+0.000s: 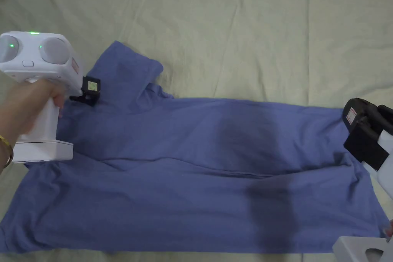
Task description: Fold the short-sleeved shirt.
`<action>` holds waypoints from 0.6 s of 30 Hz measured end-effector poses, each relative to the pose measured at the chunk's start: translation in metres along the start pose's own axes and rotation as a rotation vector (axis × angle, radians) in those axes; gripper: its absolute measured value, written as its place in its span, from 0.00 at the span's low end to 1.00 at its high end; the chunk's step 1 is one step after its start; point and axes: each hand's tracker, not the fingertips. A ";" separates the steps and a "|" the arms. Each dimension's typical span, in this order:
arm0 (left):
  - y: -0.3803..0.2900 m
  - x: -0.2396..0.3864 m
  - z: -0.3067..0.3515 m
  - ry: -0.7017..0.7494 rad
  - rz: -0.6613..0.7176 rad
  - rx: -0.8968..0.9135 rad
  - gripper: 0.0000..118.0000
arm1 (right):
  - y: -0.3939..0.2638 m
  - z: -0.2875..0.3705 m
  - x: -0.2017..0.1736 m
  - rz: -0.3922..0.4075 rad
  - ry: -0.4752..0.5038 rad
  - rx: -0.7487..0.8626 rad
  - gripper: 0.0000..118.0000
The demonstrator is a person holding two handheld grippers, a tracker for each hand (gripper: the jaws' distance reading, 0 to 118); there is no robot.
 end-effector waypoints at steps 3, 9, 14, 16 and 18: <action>-0.002 -0.003 0.004 -0.117 0.088 -0.007 0.00 | -0.001 0.000 -0.001 0.013 0.000 -0.007 0.00; -0.007 0.000 0.020 -0.087 -0.005 0.089 0.00 | 0.013 0.000 0.006 0.030 0.001 -0.014 0.00; -0.016 -0.007 0.054 -0.125 0.010 0.186 0.00 | 0.046 -0.027 0.044 0.022 0.017 -0.114 0.00; -0.019 -0.008 0.063 -0.132 0.006 0.211 0.00 | 0.059 -0.047 0.055 0.043 0.009 -0.204 0.02; -0.017 -0.015 0.063 -0.147 0.011 0.226 0.00 | 0.067 -0.078 0.074 0.010 0.003 -0.340 0.38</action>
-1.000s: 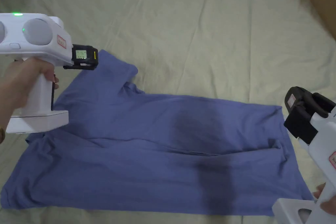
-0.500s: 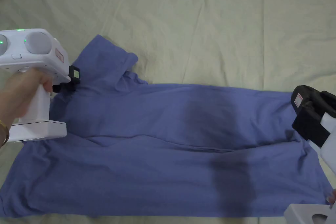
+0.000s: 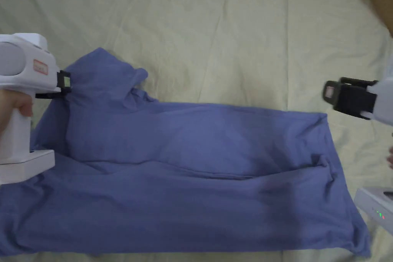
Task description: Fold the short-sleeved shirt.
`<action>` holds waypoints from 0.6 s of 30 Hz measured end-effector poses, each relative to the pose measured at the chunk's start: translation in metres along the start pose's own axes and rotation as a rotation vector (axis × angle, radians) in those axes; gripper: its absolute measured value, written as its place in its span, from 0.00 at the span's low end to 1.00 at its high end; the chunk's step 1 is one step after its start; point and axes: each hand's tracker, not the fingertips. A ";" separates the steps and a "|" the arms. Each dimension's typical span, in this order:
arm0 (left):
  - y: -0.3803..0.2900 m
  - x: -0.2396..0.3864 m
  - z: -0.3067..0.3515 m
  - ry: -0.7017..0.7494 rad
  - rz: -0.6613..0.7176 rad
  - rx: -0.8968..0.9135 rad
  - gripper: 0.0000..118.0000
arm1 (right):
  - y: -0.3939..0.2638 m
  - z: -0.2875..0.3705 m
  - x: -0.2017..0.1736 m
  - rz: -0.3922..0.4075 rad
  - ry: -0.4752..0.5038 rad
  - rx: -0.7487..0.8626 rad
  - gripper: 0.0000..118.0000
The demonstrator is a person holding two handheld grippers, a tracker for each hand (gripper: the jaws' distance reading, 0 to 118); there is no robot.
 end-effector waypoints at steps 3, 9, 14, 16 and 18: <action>-0.002 -0.001 0.007 -0.010 0.021 0.012 0.00 | 0.015 -0.047 0.022 -0.052 -0.015 -0.165 0.96; 0.001 -0.013 0.003 -0.044 0.119 0.011 0.00 | 0.011 -0.133 0.042 -0.107 -0.157 -0.397 0.94; 0.002 -0.014 -0.003 -0.053 0.132 0.003 0.00 | -0.002 -0.169 0.045 -0.114 -0.209 -0.393 0.72; 0.001 -0.012 -0.003 -0.050 0.133 -0.001 0.00 | -0.002 -0.176 0.047 -0.175 -0.185 -0.397 0.51; 0.001 -0.015 -0.006 -0.061 0.172 -0.007 0.00 | -0.005 -0.177 0.053 -0.214 -0.155 -0.405 0.40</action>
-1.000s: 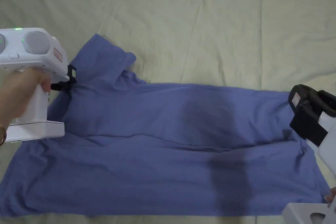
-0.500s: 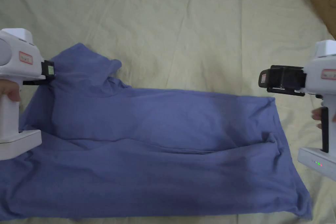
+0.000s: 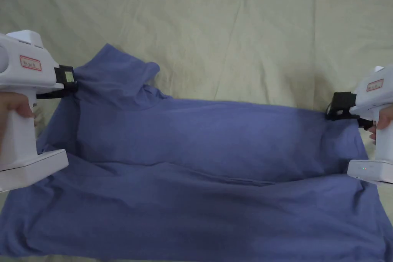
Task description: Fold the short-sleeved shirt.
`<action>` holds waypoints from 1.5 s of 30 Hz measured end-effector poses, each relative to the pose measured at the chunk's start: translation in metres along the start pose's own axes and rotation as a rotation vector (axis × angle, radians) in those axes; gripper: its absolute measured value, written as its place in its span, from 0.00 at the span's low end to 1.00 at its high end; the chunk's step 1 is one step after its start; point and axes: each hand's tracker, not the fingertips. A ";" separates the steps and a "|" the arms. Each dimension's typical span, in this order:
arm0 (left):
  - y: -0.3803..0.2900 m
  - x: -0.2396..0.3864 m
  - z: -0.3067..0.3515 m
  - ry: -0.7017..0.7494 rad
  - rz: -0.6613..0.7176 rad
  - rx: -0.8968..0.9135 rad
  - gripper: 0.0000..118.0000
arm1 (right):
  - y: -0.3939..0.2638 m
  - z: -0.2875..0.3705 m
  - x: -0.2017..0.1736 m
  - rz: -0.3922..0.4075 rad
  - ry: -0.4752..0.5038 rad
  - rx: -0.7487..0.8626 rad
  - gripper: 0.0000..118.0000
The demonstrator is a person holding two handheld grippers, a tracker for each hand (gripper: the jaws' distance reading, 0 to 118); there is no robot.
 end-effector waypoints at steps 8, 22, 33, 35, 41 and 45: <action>0.005 -0.015 0.010 -0.038 0.085 0.022 0.00 | -0.007 0.055 0.011 0.063 0.065 0.098 0.02; -0.079 -0.071 0.139 -0.198 0.151 0.179 0.00 | -0.120 0.178 0.054 0.014 0.186 0.339 0.02; -0.195 -0.095 0.134 -0.078 0.216 0.072 0.12 | -0.238 0.169 0.077 -0.128 0.176 0.265 0.02; -0.206 -0.098 0.130 -0.039 0.266 0.024 0.44 | -0.249 0.166 0.078 -0.103 0.091 0.280 0.10; -0.203 -0.106 0.160 0.052 0.296 0.194 0.92 | -0.253 0.195 0.081 0.002 -0.084 0.332 0.87; -0.185 -0.075 0.218 -0.018 0.190 0.423 0.95 | -0.244 0.250 0.067 0.127 -0.113 0.666 0.89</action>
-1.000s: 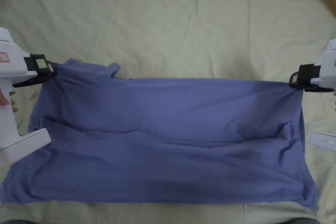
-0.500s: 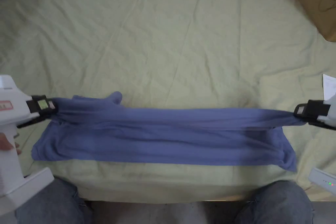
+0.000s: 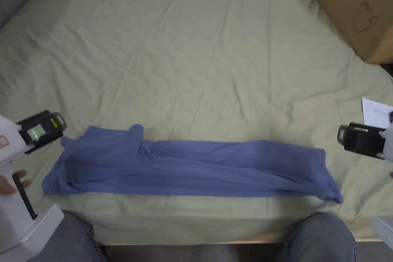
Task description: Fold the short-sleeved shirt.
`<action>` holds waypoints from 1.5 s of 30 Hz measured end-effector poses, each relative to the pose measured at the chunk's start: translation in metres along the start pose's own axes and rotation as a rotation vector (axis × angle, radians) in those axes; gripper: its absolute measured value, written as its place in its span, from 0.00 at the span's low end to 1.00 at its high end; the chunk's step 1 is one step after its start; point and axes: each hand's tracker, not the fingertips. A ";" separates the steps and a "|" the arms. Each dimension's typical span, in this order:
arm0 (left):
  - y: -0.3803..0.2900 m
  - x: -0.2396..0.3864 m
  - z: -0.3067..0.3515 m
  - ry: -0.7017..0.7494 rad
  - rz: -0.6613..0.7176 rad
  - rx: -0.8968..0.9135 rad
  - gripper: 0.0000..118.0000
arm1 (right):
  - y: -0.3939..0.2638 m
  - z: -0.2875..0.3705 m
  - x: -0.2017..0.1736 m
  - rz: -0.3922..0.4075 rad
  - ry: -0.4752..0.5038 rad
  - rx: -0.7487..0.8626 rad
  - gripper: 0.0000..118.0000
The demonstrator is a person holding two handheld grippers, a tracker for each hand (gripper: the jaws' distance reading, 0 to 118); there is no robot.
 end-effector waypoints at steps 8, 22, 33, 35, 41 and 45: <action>-0.013 0.090 0.062 0.022 -0.445 0.456 0.95 | 0.023 0.063 -0.056 -0.118 0.242 0.334 0.97; -0.044 0.107 0.061 -0.091 -0.417 0.359 0.00 | 0.001 0.079 -0.112 -0.100 0.290 0.368 0.00; -0.015 0.089 0.033 -0.080 -0.335 0.269 0.03 | 0.005 0.068 -0.121 -0.097 0.298 0.337 0.00; 0.001 0.073 0.017 -0.083 -0.303 0.155 0.37 | 0.006 0.065 -0.122 -0.096 0.307 0.326 0.00; 0.028 0.009 -0.028 -0.180 -0.068 -0.111 1.00 | 0.005 0.057 -0.127 -0.162 0.330 0.268 0.00; 0.020 -0.039 -0.069 -0.195 0.047 -0.290 1.00 | 0.004 0.053 -0.133 -0.118 0.322 0.256 0.00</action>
